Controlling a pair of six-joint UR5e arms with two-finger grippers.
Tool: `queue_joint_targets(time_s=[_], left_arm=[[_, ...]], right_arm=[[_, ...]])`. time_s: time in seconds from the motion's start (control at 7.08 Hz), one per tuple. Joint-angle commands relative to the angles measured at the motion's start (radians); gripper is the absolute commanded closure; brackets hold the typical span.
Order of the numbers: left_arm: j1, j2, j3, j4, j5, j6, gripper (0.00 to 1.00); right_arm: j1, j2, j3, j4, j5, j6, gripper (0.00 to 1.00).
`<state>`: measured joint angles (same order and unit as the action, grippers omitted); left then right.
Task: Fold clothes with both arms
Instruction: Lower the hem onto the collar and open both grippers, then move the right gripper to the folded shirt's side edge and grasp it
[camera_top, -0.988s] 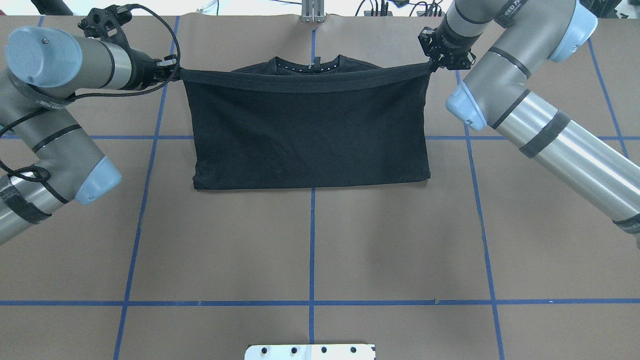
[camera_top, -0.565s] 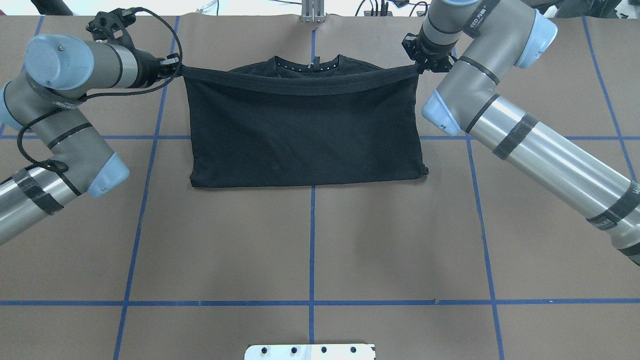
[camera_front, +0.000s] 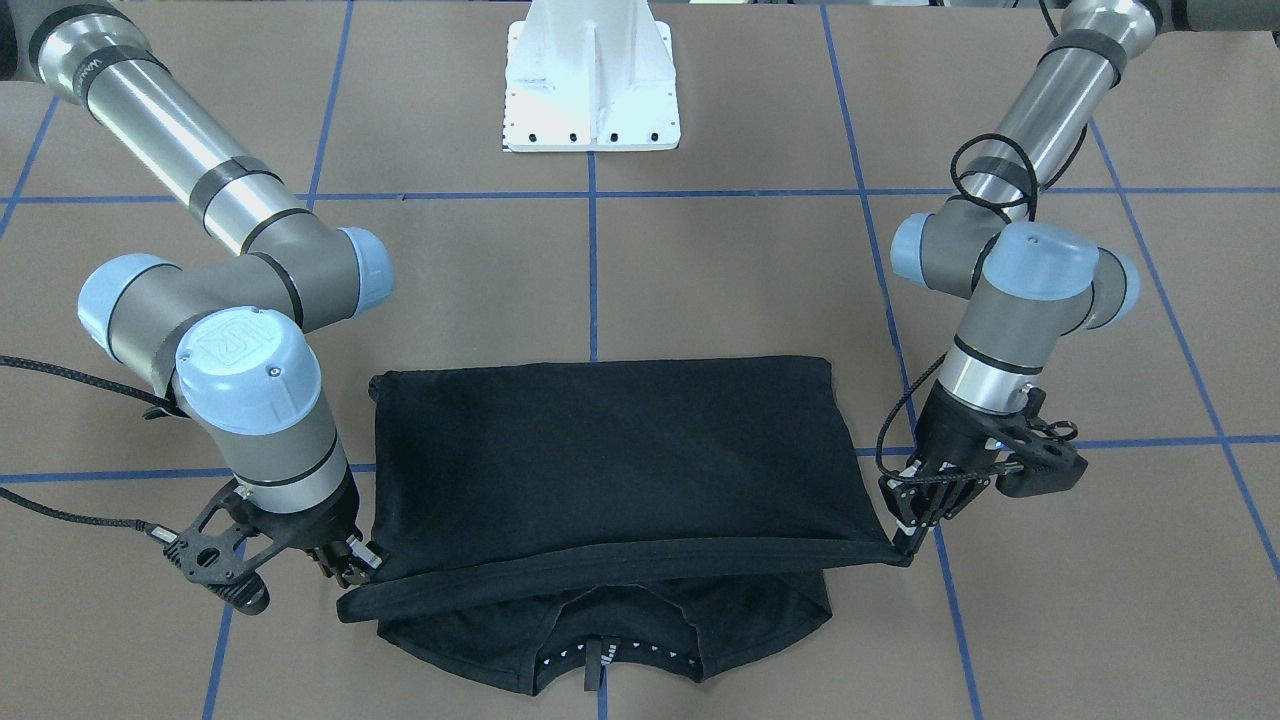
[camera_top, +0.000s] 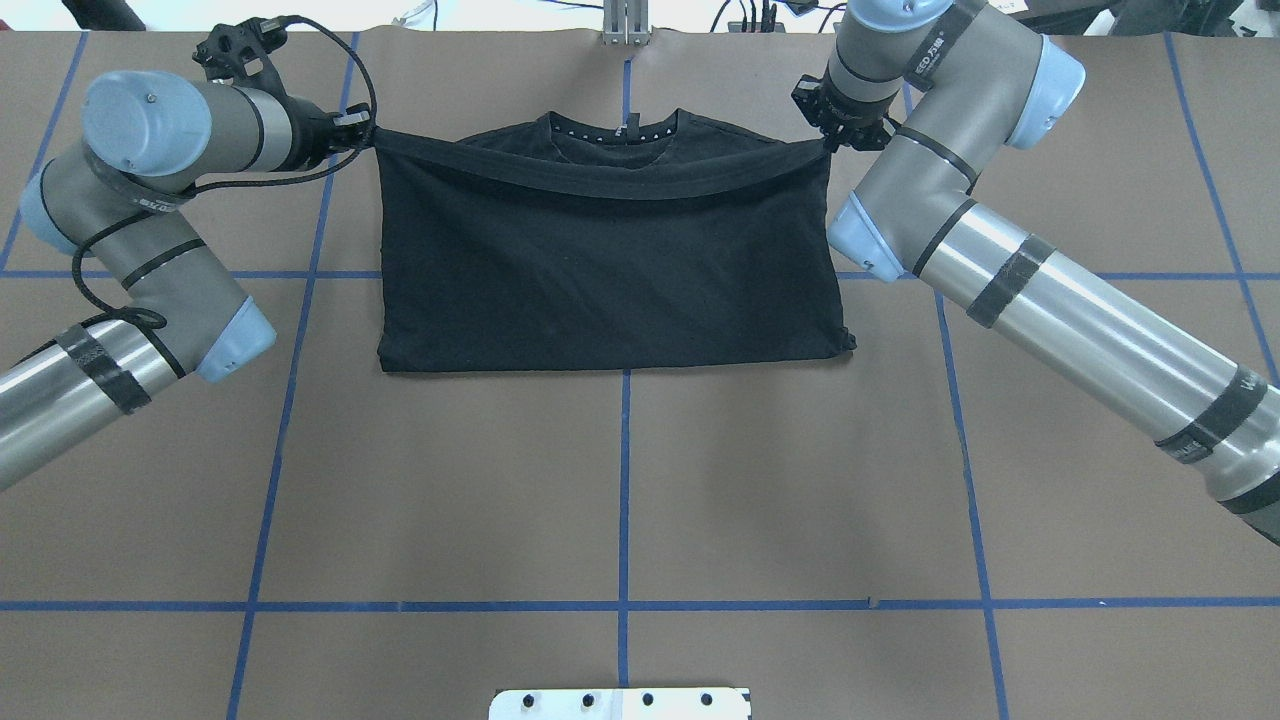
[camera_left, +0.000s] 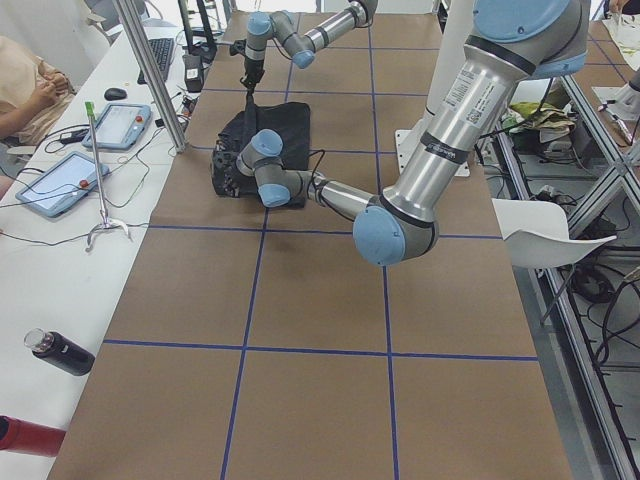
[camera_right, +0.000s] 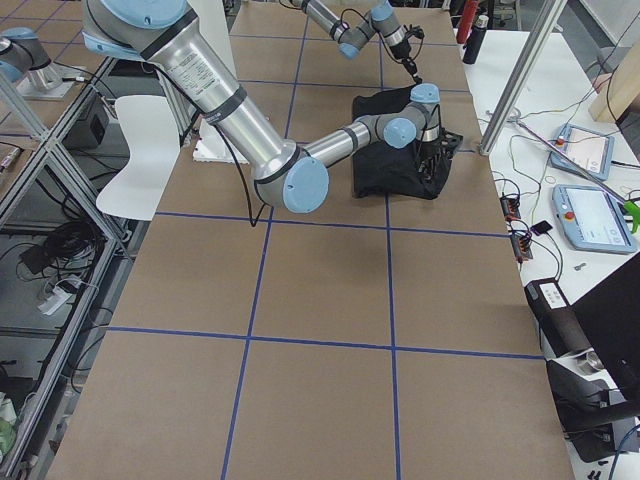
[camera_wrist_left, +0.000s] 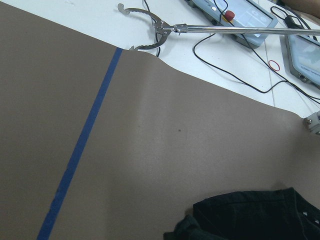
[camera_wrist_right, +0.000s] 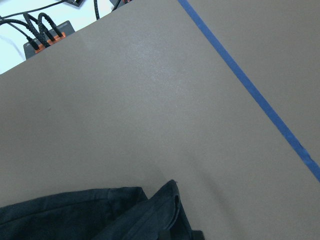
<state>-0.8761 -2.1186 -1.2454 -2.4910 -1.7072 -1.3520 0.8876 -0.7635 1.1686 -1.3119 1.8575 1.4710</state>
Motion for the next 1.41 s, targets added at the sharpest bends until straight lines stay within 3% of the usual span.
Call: queue_joint_targets(time_s=[0.0,0.14,0.28,0.56,0.71,1.27], left_arm=[[0.000,-0.006,0.011,-0.008,0.003,-0.001,0.53],[-0.001,-0.006,0.009,-0.009,0.001,-0.002,0.49],[-0.001,-0.009,0.005,-0.011,0.001,-0.007,0.49],[-0.004,-0.011,-0.021,-0.006,0.000,-0.007,0.49],[-0.006,-0.009,-0.025,-0.005,0.000,-0.009,0.49],[-0.006,-0.004,-0.038,0.001,0.001,-0.009,0.49]], right_arm=[[0.001,0.003,0.002,0.005,0.000,0.002,0.31],[-0.001,-0.010,0.035,0.005,0.005,0.005,0.23],[-0.028,-0.073,0.131,0.008,0.005,0.032,0.21],[-0.111,-0.291,0.425,0.010,-0.003,0.135,0.19],[-0.162,-0.377,0.518,0.010,-0.029,0.168,0.18],[-0.255,-0.421,0.534,0.010,-0.083,0.226,0.18]])
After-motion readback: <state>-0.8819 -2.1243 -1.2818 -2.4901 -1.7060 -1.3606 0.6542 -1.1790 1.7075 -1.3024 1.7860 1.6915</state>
